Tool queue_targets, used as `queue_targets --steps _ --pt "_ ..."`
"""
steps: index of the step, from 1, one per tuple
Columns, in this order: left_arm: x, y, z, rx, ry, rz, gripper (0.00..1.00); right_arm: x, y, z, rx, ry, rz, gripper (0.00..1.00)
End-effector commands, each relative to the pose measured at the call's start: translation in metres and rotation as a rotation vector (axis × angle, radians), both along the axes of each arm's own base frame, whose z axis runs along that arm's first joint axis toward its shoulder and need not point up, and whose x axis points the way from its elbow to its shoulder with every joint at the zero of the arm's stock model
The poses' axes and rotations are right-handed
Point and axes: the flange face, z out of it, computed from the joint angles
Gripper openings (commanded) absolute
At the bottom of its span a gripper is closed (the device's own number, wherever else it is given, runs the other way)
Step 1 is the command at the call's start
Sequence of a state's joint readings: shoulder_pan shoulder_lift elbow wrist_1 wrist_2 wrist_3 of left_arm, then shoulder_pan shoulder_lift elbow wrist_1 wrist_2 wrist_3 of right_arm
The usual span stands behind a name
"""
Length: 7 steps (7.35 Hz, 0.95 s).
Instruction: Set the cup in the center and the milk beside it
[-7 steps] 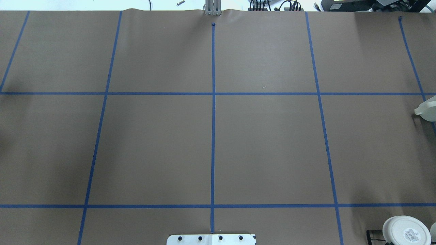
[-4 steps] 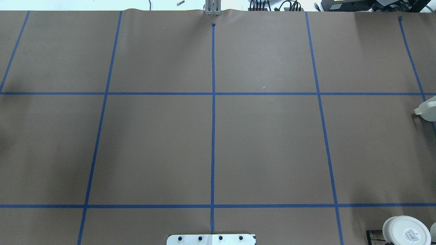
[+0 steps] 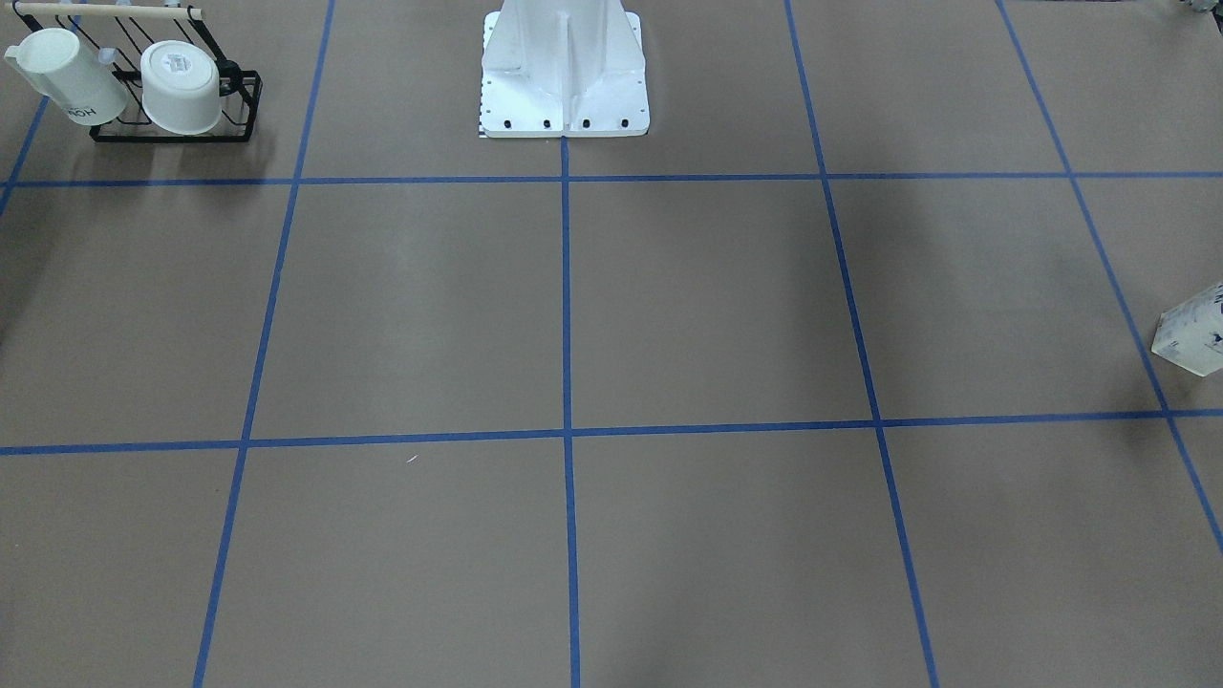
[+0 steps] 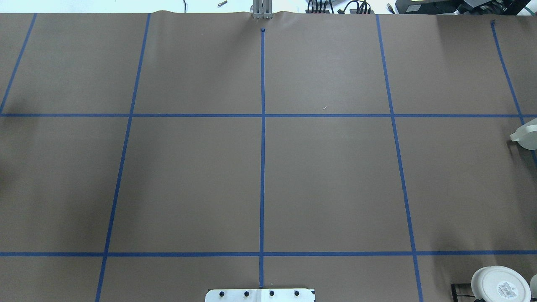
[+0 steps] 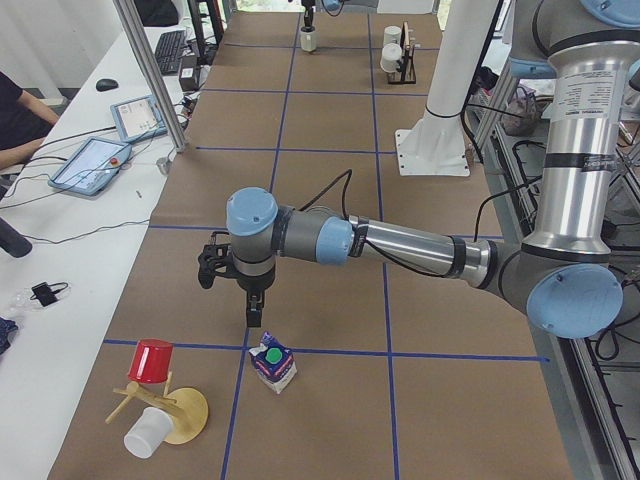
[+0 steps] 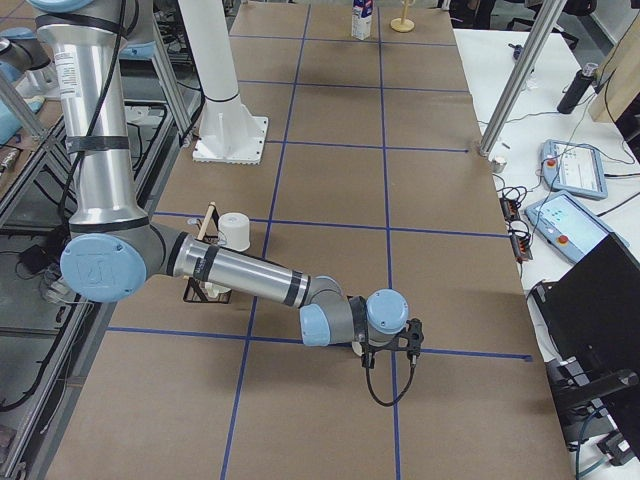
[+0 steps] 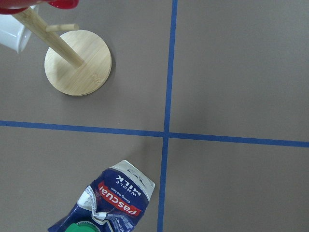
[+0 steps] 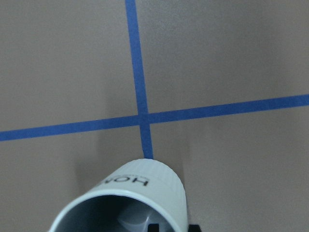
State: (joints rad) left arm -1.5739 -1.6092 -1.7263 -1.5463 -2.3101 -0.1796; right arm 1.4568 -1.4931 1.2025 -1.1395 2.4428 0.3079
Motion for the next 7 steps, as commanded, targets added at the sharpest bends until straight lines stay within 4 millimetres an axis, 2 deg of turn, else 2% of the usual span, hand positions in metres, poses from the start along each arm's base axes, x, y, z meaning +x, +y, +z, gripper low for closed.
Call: queue_targets --steps 1,2,3,4,6,7 --pt "0.0 0.0 -0.001 0.003 0.0 0.0 0.98 0.002 -0.005 -0.008 0.03 0.005 0.005 0.0" --pt "0.0 0.0 -0.001 0.003 0.0 0.0 0.98 0.005 -0.012 -0.031 0.074 -0.008 0.015 0.0" --pt "0.0 0.0 -0.001 0.003 0.0 0.0 0.98 0.009 -0.021 -0.067 0.132 -0.015 0.027 0.0" --pt "0.0 0.0 -0.001 0.003 0.0 0.0 0.98 0.01 -0.039 -0.109 0.167 -0.021 0.033 0.0" --pt "0.0 0.0 0.0 0.0 0.0 0.0 0.98 -0.001 -0.113 -0.232 0.171 -0.032 0.025 0.0" --pt "0.0 0.001 0.003 -0.006 0.0 -0.001 0.98 -0.031 -0.137 -0.284 0.15 -0.054 0.003 0.0"
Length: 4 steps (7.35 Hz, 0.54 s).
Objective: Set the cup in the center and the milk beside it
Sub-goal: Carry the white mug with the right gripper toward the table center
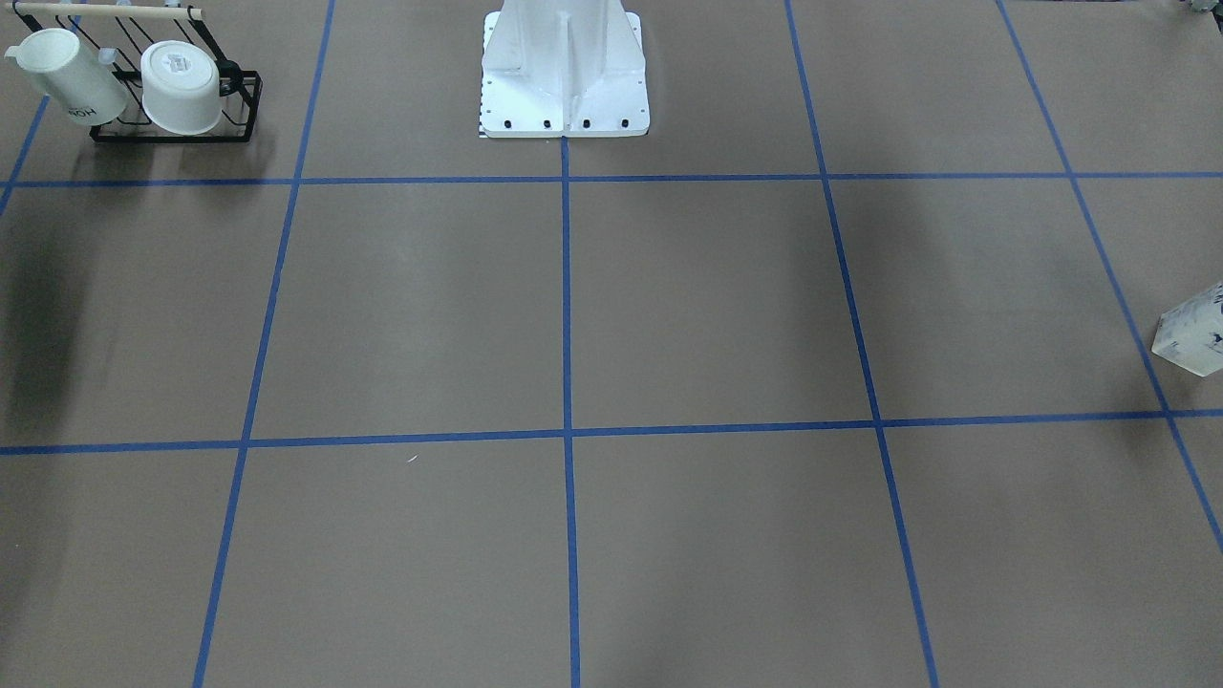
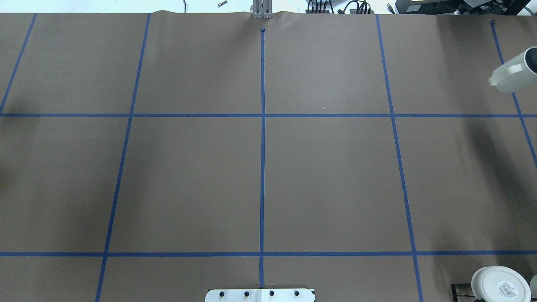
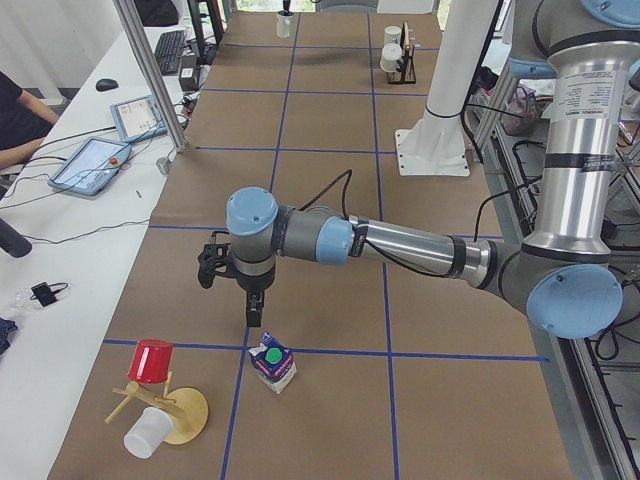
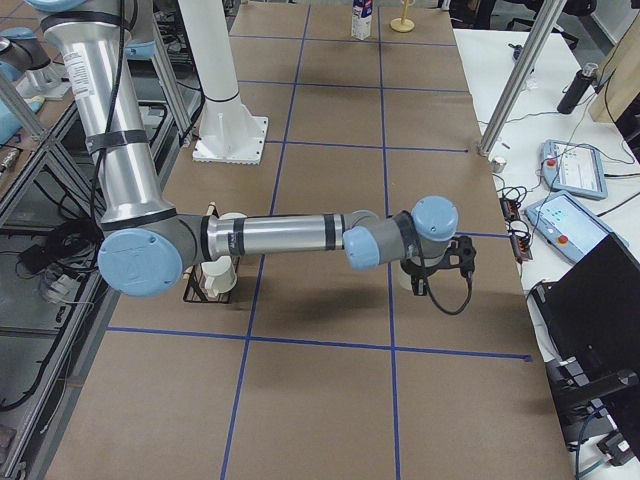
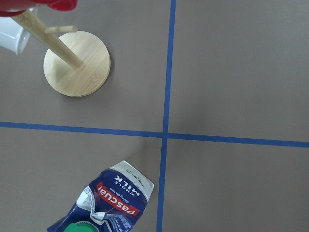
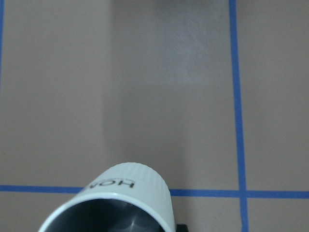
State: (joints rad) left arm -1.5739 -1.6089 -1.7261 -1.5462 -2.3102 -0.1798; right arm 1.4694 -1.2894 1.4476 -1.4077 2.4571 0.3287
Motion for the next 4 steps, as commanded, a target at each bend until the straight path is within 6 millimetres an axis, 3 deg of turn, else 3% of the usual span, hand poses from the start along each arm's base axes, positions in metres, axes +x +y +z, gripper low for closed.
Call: queue_targets --steps 1,2,4 --pt "0.0 0.0 0.002 -0.004 0.0 0.0 0.98 -0.076 -0.047 -0.115 -0.08 -0.038 0.008 0.0" --pt "0.0 0.001 0.003 -0.007 0.0 -0.001 0.98 -0.125 -0.053 -0.162 -0.132 -0.063 0.029 0.0" --pt "0.0 0.001 0.004 -0.01 0.0 -0.001 0.98 -0.213 -0.012 -0.218 -0.129 -0.033 0.042 0.0"
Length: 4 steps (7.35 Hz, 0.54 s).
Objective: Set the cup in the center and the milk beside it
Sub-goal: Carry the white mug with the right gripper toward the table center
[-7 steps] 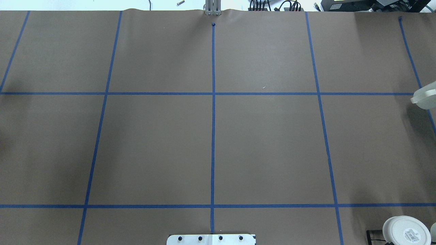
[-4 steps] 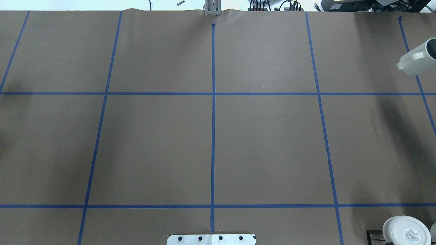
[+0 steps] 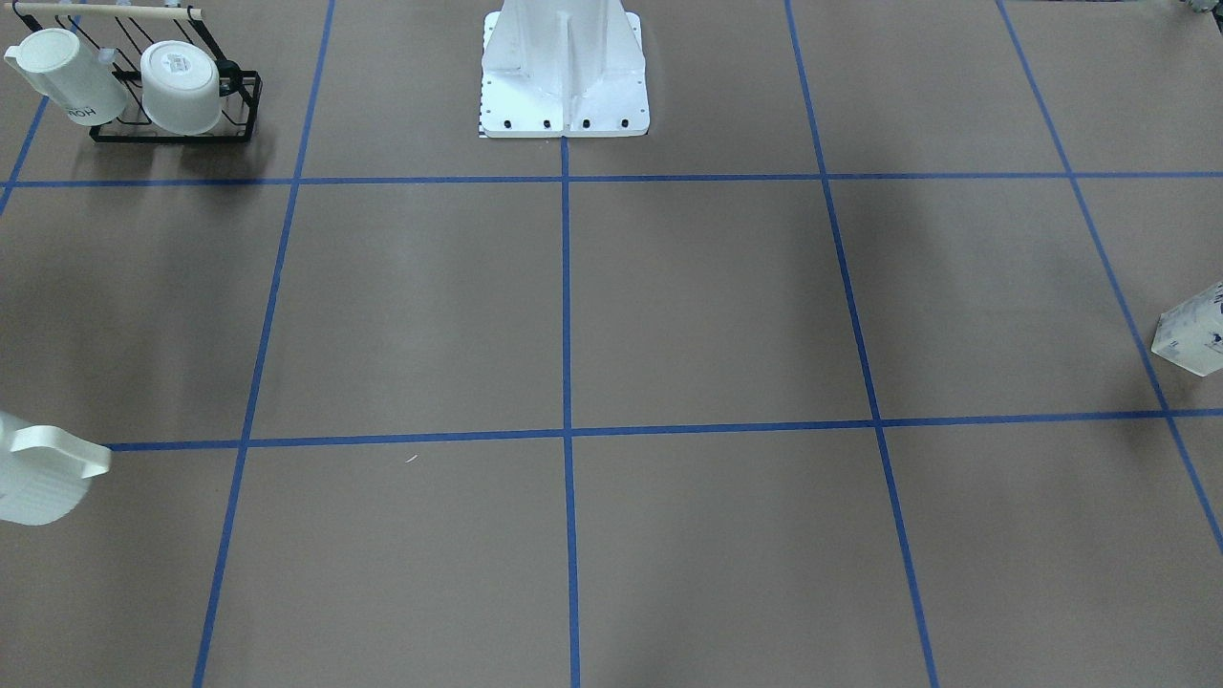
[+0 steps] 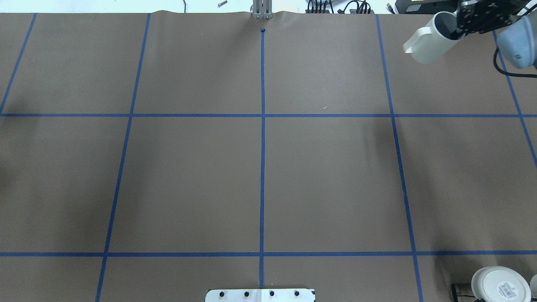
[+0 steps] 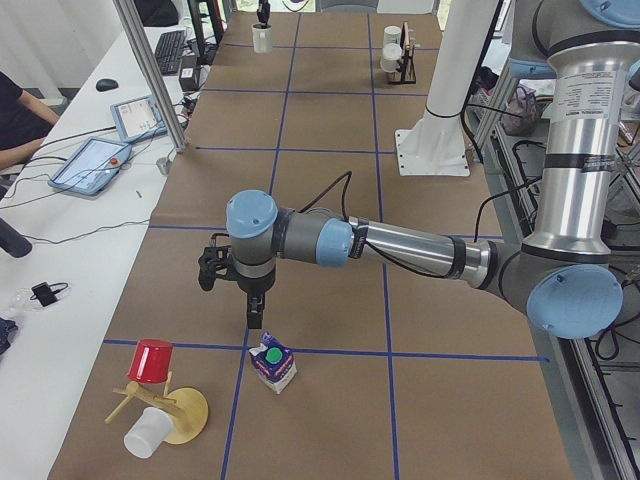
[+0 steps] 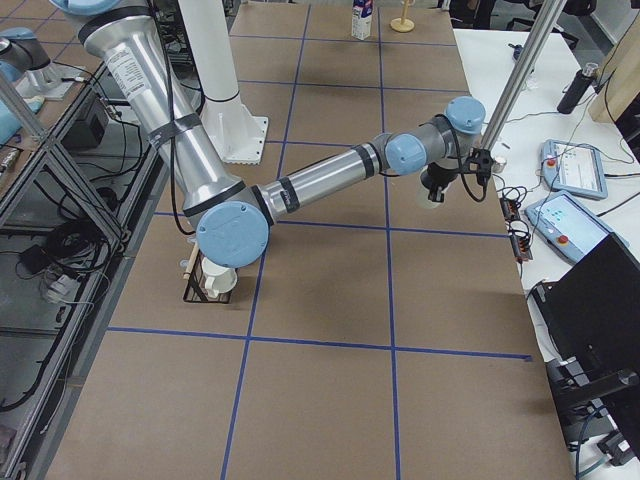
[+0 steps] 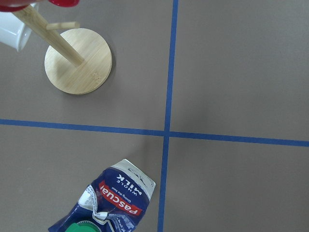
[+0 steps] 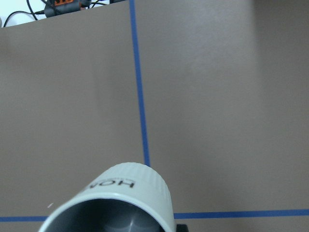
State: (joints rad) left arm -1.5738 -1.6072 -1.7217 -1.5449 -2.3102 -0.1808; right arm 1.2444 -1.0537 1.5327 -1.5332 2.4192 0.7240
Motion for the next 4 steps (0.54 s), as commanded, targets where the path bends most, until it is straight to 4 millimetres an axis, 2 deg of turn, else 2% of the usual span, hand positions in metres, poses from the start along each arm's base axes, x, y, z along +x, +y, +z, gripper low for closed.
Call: queue_targets --steps 1,2,3,4 --pt "0.0 0.0 0.001 -0.002 0.0 0.0 0.98 -0.101 0.055 -0.063 0.002 0.039 0.036 0.0" --pt "0.0 0.001 0.002 -0.004 0.0 0.0 0.98 -0.147 0.084 -0.061 0.021 0.085 0.009 0.0" --pt "0.0 0.001 0.002 -0.004 0.0 0.0 0.98 -0.182 0.104 -0.061 -0.008 0.101 0.008 0.0" --pt "0.0 0.001 0.002 -0.004 0.001 0.0 0.98 -0.209 0.118 -0.071 -0.033 0.096 0.011 0.0"
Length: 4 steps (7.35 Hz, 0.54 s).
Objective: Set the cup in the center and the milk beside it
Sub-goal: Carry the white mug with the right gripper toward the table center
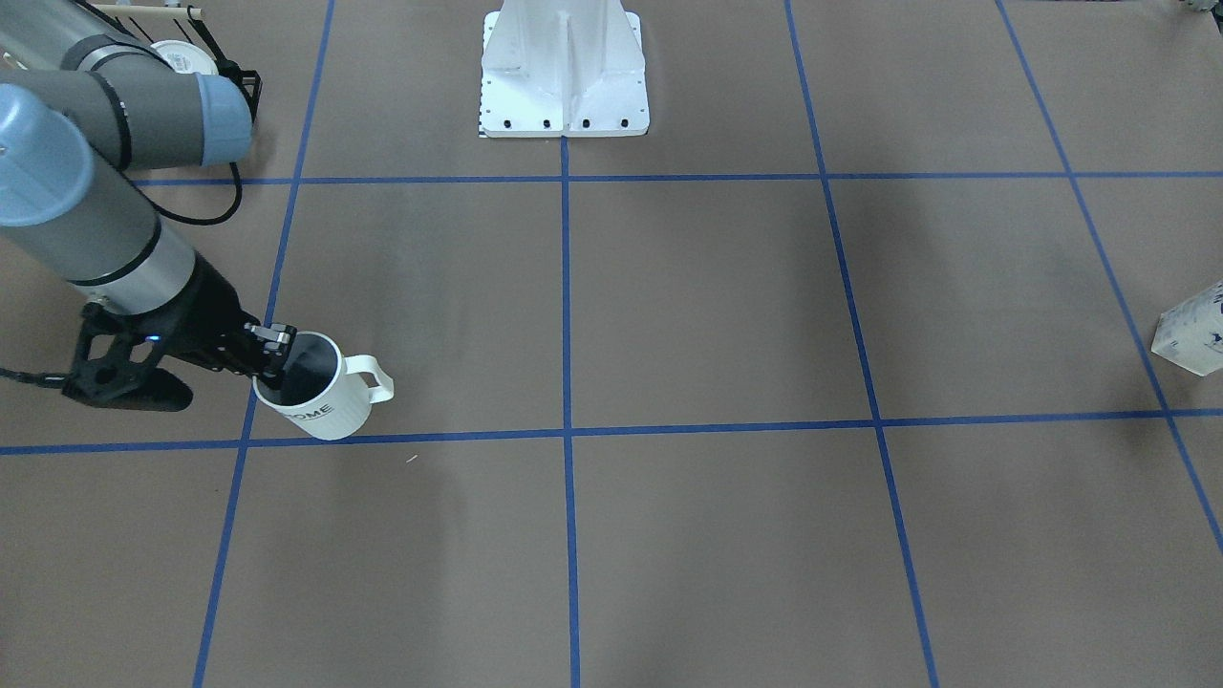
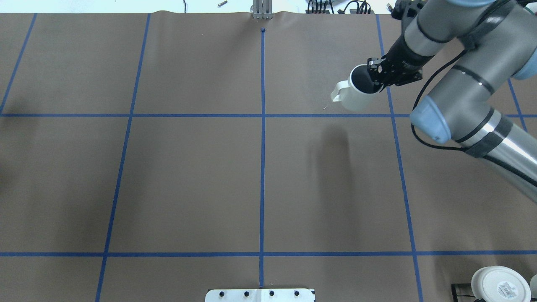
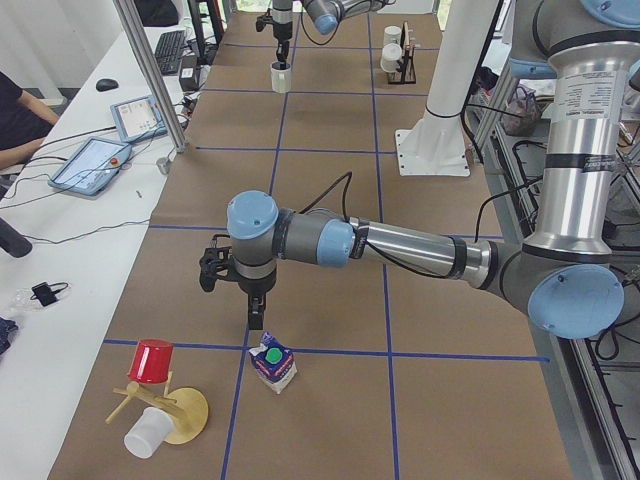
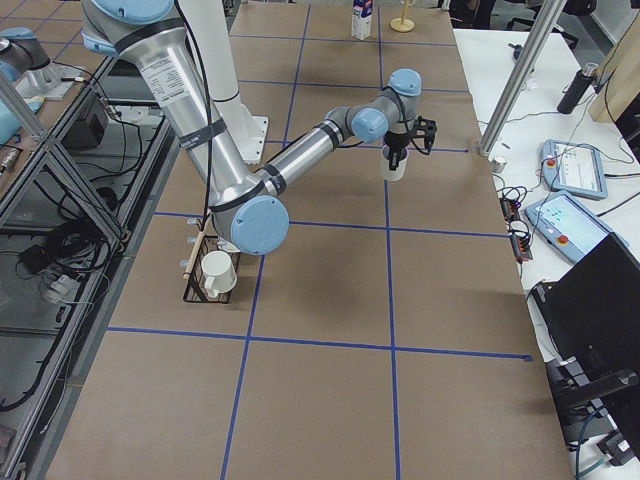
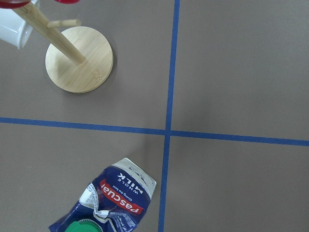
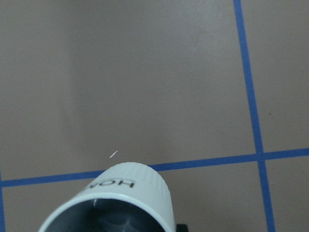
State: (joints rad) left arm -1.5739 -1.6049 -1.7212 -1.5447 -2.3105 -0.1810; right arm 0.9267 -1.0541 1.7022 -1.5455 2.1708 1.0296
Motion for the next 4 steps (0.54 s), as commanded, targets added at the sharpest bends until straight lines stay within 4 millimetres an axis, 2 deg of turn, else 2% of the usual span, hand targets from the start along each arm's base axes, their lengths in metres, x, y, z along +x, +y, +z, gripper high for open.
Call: queue_targets --steps 1,3,4 --pt "0.0 0.0 0.0 0.0 0.0 0.0 0.98 -0.067 0.04 -0.026 -0.033 -0.005 -0.002 0.0" --pt "0.0 -0.001 0.001 -0.002 0.0 0.0 0.98 -0.118 0.055 -0.067 -0.061 -0.02 0.036 0.0" --pt "0.0 0.0 0.002 -0.003 0.001 0.0 0.98 -0.14 0.047 -0.08 -0.054 -0.007 0.049 0.0"
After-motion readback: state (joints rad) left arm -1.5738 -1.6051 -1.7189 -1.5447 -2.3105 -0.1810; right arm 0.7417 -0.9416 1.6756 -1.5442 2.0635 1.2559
